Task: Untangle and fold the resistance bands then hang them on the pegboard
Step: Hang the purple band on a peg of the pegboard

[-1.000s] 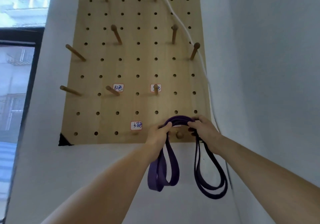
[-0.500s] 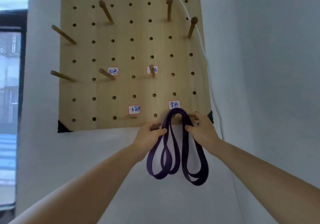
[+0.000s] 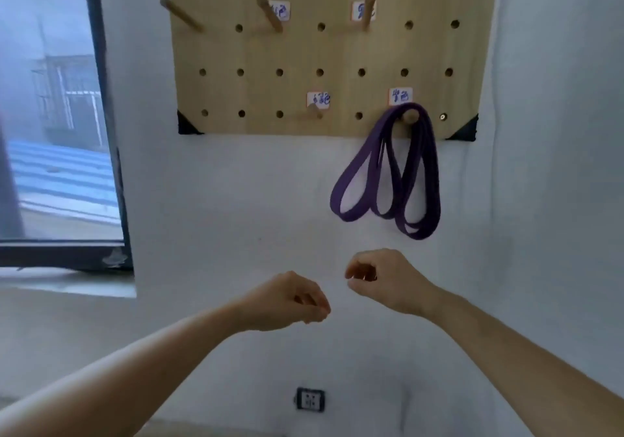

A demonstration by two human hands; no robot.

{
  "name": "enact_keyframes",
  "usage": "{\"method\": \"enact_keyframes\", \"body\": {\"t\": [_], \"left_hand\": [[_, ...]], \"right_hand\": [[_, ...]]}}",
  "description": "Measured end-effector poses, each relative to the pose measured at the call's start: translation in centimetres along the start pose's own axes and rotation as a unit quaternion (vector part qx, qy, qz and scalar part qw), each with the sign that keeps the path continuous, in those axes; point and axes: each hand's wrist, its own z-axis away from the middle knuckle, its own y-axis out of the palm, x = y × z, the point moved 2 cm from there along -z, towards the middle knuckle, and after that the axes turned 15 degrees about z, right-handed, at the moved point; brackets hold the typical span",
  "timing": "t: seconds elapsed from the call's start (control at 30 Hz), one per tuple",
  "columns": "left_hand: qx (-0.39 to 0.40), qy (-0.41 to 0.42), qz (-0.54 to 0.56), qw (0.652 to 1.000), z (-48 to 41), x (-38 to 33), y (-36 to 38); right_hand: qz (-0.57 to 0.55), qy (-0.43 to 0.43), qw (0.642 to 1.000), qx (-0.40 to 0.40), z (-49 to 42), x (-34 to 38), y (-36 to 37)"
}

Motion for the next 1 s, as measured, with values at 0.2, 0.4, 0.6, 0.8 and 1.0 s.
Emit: {"method": "enact_keyframes", "body": {"t": [0.2,0.4,0.6,0.8,1.0], "left_hand": [[0.015,-0.083,0.029,0.996,4.8,13.1,5.3],[0.034,-0.2,0.052,0.978,7.4,24.6,10.4],[0.016,-0.287,0.08,0.954,8.9,36.0,18.0],[-0.07,-0.353,0.066,0.93,10.7,44.3,24.5],[-0.11,-0.396,-0.094,0.907,11.8,50.7,27.4]], "right_hand": [[0.051,-0.011,0.974,0.221,1.7,-0.7,11.8],[0.094,-0.016,0.933,0.348,2.9,-2.5,23.2],[0.109,-0.007,0.881,0.46,5.7,-5.9,37.1],[0.044,0.034,0.858,0.511,10.6,-8.6,49.0],[0.024,0.076,0.883,0.463,13.4,-8.4,55.1]]}}
